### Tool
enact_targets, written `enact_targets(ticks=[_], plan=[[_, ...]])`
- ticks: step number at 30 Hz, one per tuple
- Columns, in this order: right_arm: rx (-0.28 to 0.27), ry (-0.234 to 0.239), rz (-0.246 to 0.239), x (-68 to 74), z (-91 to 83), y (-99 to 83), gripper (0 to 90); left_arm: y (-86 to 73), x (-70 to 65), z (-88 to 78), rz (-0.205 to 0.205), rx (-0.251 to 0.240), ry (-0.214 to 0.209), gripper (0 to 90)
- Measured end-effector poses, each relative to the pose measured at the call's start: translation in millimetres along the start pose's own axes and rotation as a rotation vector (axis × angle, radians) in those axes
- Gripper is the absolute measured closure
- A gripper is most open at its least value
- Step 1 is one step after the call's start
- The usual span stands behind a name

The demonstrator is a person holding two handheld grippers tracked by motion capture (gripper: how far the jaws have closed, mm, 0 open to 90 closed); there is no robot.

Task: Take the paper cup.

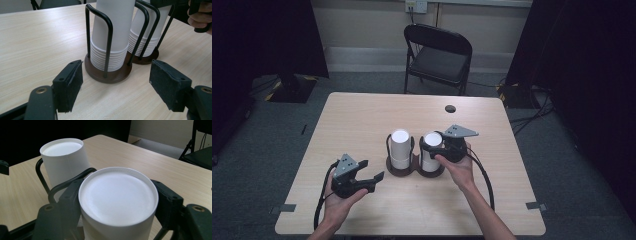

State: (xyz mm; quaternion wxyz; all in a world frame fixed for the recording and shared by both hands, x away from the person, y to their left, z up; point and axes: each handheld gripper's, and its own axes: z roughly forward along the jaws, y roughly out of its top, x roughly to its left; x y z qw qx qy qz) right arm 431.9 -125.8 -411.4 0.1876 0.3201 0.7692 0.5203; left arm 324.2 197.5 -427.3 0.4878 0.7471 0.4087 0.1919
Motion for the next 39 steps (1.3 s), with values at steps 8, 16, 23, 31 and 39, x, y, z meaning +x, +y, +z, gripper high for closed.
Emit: enact_targets(ticks=[8, 16, 23, 31, 39], plan=[[-0.01, 0.0, -0.01, 0.6, -2.9, 3.7, 33.4, 0.0, 0.4, -0.2, -0.005, -0.004, -0.003, 26.6], [-0.022, -0.001, -0.015, 0.6, -7.8, 10.9, 33.6, -0.1, -0.1, 0.6, -0.001, 0.001, -0.003, 26.7], [-0.011, -0.005, -0.02, 0.7, -11.3, 14.8, 33.7, 0.1, -0.1, 0.2, -0.008, -0.001, -0.005, 26.7], [-0.029, -0.007, -0.022, 2.1, -15.8, 22.9, 33.8, 0.2, 0.0, 0.3, -0.005, 0.001, -0.005, 26.7], [-0.029, -0.03, -0.019, 2.2, -20.7, 29.3, 33.8, 0.3, 0.1, 0.1, -0.009, -0.001, -0.006, 26.7]])
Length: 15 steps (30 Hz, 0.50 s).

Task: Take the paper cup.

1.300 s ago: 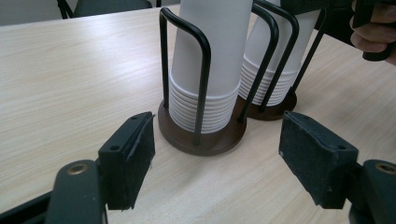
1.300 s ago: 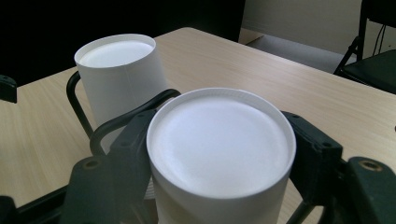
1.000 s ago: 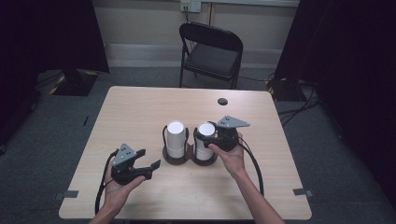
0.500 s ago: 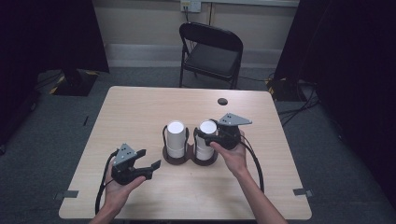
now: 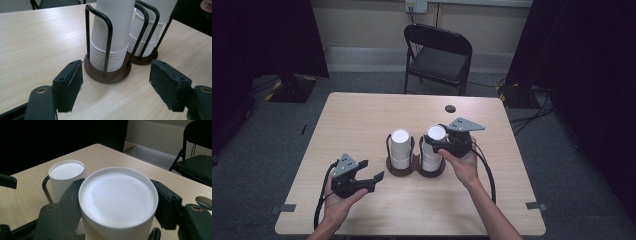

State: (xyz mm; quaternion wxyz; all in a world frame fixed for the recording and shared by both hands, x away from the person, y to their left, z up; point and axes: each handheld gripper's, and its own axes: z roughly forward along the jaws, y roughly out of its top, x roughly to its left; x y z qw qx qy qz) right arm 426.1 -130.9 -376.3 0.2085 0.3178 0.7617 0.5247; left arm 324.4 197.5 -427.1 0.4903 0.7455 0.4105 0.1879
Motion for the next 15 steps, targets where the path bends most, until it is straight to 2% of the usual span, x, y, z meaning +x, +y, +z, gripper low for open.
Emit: enact_targets(ticks=[5, 9, 15], plan=[[-0.013, 0.002, 0.001, 0.3, -2.7, 3.7, 33.8, 0.1, 0.0, 0.0, 0.0, -0.002, -0.001, 26.7], [-0.018, 0.011, 0.015, 0.4, -4.0, 6.6, 33.9, 0.2, 0.2, 0.2, -0.023, -0.016, -0.016, 26.8], [-0.028, 0.027, 0.026, 0.7, -4.9, 13.8, 33.9, 1.0, -2.1, 0.1, -0.02, -0.021, -0.036, 27.8]])
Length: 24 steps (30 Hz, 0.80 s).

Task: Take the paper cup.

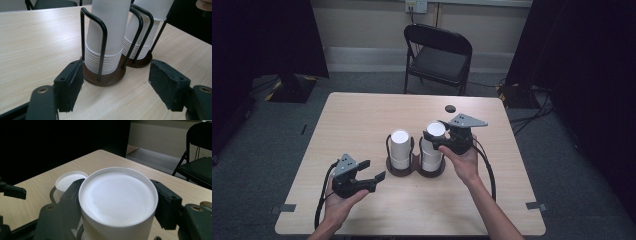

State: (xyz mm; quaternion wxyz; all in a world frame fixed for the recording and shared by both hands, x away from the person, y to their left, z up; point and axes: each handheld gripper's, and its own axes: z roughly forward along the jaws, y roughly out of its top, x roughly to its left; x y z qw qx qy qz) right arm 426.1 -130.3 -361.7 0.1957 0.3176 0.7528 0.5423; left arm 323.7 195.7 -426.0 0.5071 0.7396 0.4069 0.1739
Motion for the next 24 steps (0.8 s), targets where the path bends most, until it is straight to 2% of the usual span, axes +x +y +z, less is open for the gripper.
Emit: enact_targets(ticks=[10, 19, 22, 24], plan=[[0.0, -0.011, -0.018, -0.1, -3.1, 7.1, 33.9, 1.1, -3.8, -0.2, 0.015, 0.0, -0.01, 28.3], [-0.001, -0.008, 0.008, -2.5, -5.0, 9.1, 34.0, 1.5, -5.8, 0.2, 0.024, 0.003, -0.004, 29.7], [-0.003, -0.007, 0.008, -2.2, -5.5, 10.7, 34.0, 1.7, -6.0, 0.4, 0.023, 0.004, -0.01, 29.2], [-0.005, -0.009, 0.007, -1.9, -5.7, 11.6, 34.0, 1.7, -5.0, 0.7, 0.005, 0.005, -0.012, 28.1]])
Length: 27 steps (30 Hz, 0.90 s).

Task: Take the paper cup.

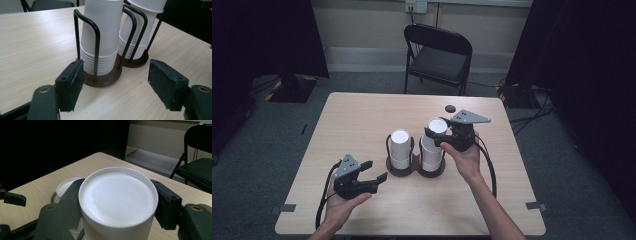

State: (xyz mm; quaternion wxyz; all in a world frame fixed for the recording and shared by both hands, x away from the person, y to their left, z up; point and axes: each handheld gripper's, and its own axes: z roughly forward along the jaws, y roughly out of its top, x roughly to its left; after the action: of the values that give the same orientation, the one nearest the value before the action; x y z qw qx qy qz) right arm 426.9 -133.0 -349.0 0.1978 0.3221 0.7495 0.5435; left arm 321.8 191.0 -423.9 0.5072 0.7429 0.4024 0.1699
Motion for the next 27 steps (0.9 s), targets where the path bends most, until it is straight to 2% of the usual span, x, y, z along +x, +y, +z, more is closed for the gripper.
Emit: enact_targets(ticks=[1, 3, 10, 14, 17, 21, 22, 24, 27], plan=[[-0.005, -0.002, -0.002, 0.3, -0.1, 1.1, 34.0, -0.1, 1.0, -0.2, -0.017, -0.005, 0.002, 24.5], [-0.007, 0.0, -0.006, 1.5, -0.7, 4.0, 34.0, 0.3, 3.1, -0.9, -0.027, -0.005, -0.001, 23.8], [-0.021, -0.003, -0.004, 1.7, -3.7, 7.2, 34.0, 0.2, 2.2, -0.9, -0.023, -0.01, 0.003, 23.8], [-0.053, 0.011, 0.027, -0.8, -9.6, 8.3, 34.0, 0.0, 3.0, -1.6, -0.051, -0.018, 0.003, 23.5], [-0.089, 0.028, 0.051, -1.5, -16.2, 8.3, 34.0, -0.8, 4.5, -3.0, -0.054, -0.024, 0.01, 25.1], [-0.104, 0.032, 0.075, -3.5, -23.4, 8.9, 34.0, -0.6, 3.3, -2.8, -0.051, -0.029, 0.012, 26.4], [-0.116, 0.038, 0.092, -4.6, -29.0, 8.4, 34.0, -0.5, 2.9, -2.8, -0.049, -0.026, 0.009, 26.8], [-0.122, 0.038, 0.093, -4.9, -31.1, 7.8, 34.0, -0.3, 2.7, -3.3, -0.058, -0.023, -0.013, 27.6], [-0.135, 0.036, 0.107, -4.7, -40.7, 5.0, 34.1, -0.2, 2.1, -3.7, -0.055, -0.024, -0.021, 27.9]])
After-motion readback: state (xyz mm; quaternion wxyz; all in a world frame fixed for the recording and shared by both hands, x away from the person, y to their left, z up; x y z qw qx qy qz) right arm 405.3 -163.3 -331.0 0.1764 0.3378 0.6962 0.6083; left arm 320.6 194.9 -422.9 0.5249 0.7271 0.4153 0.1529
